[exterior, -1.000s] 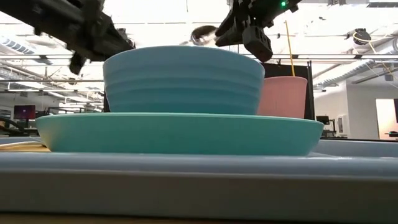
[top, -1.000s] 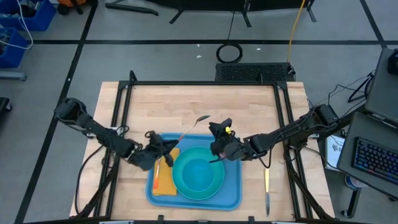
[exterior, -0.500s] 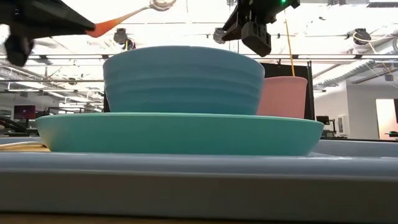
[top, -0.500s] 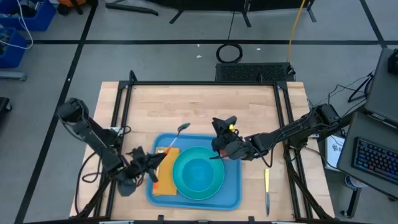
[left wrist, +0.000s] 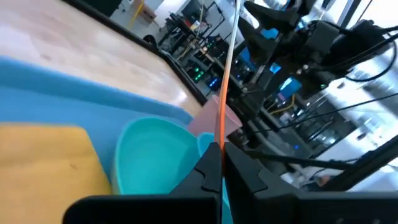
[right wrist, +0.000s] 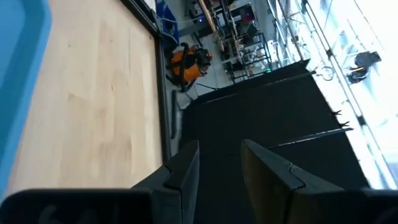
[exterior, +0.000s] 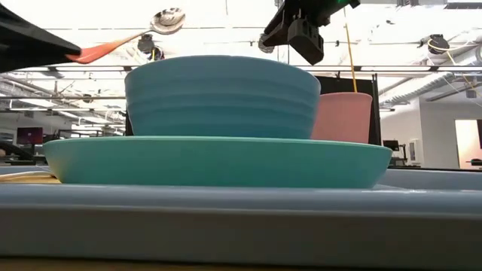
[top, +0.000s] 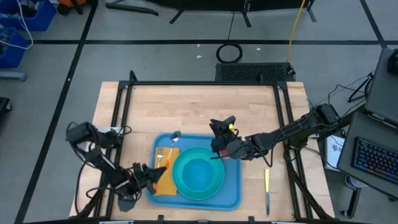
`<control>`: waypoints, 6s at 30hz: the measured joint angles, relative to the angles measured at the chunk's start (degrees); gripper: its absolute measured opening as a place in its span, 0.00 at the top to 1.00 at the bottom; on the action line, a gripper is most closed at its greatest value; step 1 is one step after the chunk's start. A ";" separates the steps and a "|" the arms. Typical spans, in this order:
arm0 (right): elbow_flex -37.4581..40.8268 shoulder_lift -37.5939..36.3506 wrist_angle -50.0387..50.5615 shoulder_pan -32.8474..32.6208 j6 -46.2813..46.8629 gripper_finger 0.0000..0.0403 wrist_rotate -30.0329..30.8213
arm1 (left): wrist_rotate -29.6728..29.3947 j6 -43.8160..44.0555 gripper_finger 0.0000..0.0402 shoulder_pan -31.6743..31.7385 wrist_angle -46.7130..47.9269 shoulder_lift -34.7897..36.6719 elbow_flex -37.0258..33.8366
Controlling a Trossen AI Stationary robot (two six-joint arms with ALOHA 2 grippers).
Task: Set up tray
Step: Put the orange spoon on the yellow napkin to the right of the orange fork
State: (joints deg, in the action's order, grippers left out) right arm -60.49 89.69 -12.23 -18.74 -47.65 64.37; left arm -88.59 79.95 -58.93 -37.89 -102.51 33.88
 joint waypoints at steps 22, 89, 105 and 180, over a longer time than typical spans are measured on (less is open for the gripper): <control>0.29 -1.99 -1.05 1.42 16.08 0.77 -18.83 | -1.54 0.60 1.00 -2.85 -3.82 -16.33 13.42; -3.86 8.03 -12.61 12.26 52.67 0.55 -75.07 | 0.39 -0.79 0.99 -2.22 -3.50 -17.16 13.39; -7.69 12.15 -11.52 12.26 52.57 0.60 -75.16 | 0.61 -1.52 0.99 -2.46 -3.91 -17.16 13.39; -37.79 30.23 10.56 14.64 59.37 1.00 -82.83 | 0.12 -42.80 0.84 -11.90 -3.72 -1.54 13.37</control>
State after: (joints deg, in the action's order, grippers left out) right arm -98.28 119.92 -1.67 -4.10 11.73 -18.46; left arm -88.47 37.15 -70.82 -41.61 -104.05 47.24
